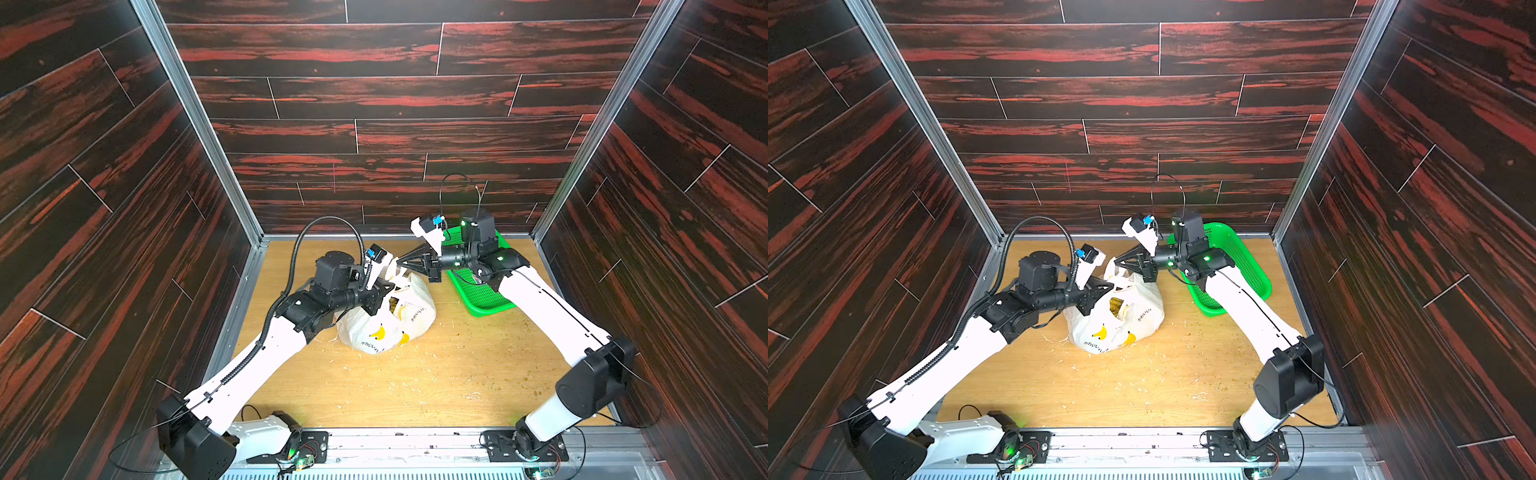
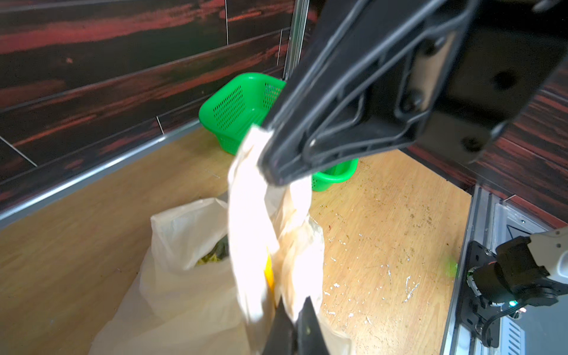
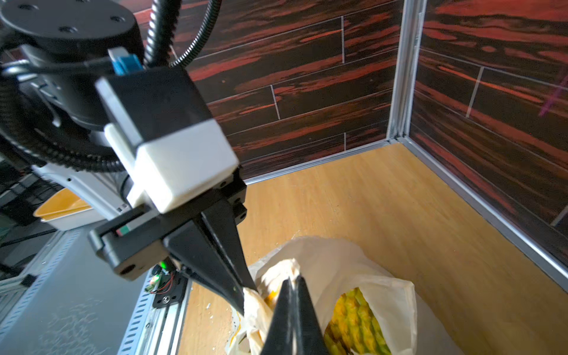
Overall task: Place the pineapple into a plastic bag & tie a knot
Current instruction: Cross the plastic bag at the center of the board.
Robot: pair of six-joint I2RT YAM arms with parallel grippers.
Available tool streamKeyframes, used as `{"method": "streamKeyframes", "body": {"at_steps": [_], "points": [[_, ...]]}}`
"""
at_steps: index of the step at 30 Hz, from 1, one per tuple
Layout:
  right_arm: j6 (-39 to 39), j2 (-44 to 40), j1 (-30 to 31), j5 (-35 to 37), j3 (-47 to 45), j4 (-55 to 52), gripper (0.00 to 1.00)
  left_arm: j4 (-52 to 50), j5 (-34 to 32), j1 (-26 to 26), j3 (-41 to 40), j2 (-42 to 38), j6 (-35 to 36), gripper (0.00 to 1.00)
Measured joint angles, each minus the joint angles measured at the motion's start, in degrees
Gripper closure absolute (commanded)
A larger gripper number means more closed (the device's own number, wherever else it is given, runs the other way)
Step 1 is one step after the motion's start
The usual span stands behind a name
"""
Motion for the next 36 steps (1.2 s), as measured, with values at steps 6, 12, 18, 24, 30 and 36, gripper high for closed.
{"method": "streamKeyframes", "body": {"at_steps": [6, 12, 18, 24, 30, 36], "points": [[0.0, -3.3, 0.4, 3.4, 0.0, -1.5, 1.00, 1.6, 0.0, 1.2, 0.0, 0.1, -1.0, 1.00], [0.0, -5.6, 1.6, 6.6, -1.3, -2.5, 1.00, 3.0, 0.7, 1.4, -0.4, 0.1, -1.9, 1.00], [-0.5, -8.7, 1.8, 10.5, -4.1, -5.3, 1.00, 4.3, 2.1, 2.7, -1.8, 0.1, -2.9, 1.00], [-1.1, -12.5, 2.2, 13.0, -6.2, -9.0, 1.00, 4.7, 3.0, 3.2, -1.8, 0.1, -3.2, 1.00], [-2.1, -14.9, 4.0, 13.7, -8.0, -12.1, 1.00, 5.9, 3.4, 3.4, -1.9, 1.2, -4.0, 1.00], [-2.5, -15.5, 6.1, 13.7, -15.3, -9.8, 1.00, 6.5, 3.5, 3.7, -1.9, 2.3, -5.1, 1.00]]}}
